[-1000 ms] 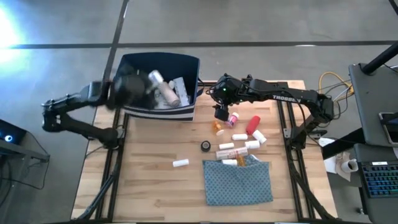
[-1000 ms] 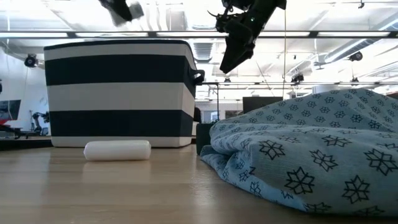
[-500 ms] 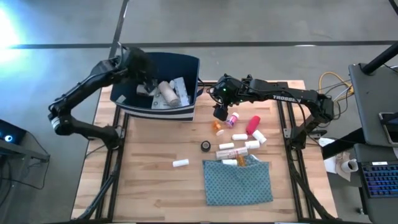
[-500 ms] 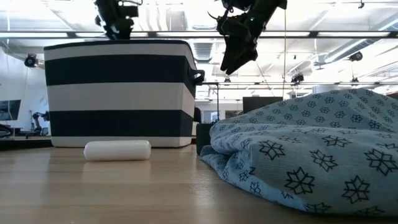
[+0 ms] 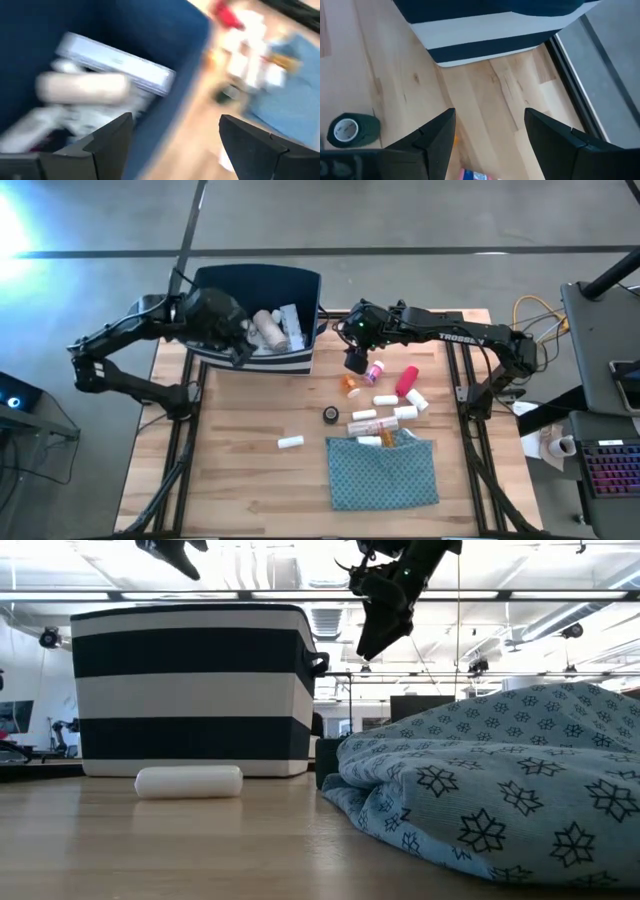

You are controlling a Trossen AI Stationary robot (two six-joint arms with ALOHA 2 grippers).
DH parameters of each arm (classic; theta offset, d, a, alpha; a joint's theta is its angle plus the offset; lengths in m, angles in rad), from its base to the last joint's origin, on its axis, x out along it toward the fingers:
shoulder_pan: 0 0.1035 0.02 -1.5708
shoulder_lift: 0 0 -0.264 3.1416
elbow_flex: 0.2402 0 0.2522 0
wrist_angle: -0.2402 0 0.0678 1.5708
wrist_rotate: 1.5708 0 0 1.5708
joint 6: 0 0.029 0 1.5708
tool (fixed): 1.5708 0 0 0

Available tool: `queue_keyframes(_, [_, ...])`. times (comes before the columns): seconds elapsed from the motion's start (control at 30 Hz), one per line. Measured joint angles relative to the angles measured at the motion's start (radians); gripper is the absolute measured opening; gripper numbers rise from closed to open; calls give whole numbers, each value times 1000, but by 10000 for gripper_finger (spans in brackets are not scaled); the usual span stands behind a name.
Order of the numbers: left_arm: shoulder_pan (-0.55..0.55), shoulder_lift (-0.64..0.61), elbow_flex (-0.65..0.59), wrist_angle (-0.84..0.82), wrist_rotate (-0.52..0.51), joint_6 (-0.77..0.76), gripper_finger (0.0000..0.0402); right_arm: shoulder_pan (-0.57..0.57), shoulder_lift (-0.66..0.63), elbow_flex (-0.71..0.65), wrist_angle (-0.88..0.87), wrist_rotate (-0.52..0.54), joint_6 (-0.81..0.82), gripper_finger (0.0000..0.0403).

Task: Pick & place medical supplies in basket/bin
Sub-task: Put the white rolled gauze into the blue bin

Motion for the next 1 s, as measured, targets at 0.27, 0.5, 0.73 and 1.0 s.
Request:
queue_keyframes(0.27, [-341,0,-205,18,130,-54,276,0,0,0,-34,-1,-27,228])
queue_keyframes(0.5, [-520,25,-506,375,123,-88,276,2,0,-1,-76,-2,-23,228])
queue_keyframes(0.73, [-532,88,-775,786,112,-72,276,3,0,-2,-127,-2,6,228])
queue_keyframes(1.0, [-534,265,-804,943,9,-58,276,3,0,-2,-135,-2,11,228])
